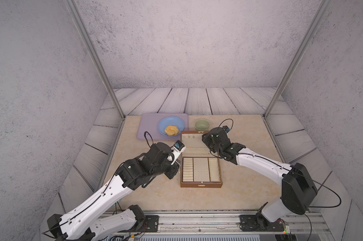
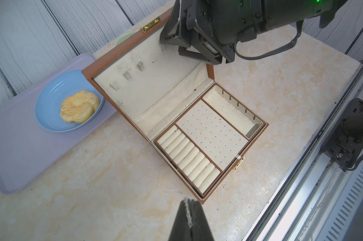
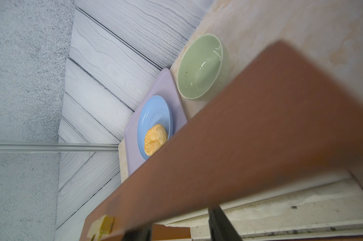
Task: Put jewelry chain into jewelry box
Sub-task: Open the fastener on the jewelry box.
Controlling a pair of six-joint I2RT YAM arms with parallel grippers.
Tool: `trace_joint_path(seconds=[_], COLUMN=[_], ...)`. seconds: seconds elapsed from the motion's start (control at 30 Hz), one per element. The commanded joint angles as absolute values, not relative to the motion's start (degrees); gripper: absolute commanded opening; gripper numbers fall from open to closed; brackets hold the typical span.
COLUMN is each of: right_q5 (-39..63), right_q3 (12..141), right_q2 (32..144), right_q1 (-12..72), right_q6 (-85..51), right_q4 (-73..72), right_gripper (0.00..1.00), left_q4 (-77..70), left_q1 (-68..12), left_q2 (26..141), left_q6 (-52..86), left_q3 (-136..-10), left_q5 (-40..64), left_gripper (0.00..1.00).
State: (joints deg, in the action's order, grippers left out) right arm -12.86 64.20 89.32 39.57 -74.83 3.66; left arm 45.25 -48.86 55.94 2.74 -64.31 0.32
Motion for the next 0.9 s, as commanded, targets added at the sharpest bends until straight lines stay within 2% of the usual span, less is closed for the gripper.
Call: trace_joint_path(seconds=[0.0,0.87], right_q5=[-13.6,-10.9], right_q3=[64.8,60.4], right_q2=[90.4,88.3], right_q1=[39.7,40.1], right_q6=[-76.2,-77.9], right_q4=[5.5,7.4], right_gripper=[0.46,0.43], left_q4=[45.4,45.3], left_q1=[-48.4,-48.4], left_q2=[55.2,55.8], left_q6=[2.2,2.6], left_q3=[-63.4,-63.5], left_q5=[0.7,2.2], left_gripper=[0.00,0.00])
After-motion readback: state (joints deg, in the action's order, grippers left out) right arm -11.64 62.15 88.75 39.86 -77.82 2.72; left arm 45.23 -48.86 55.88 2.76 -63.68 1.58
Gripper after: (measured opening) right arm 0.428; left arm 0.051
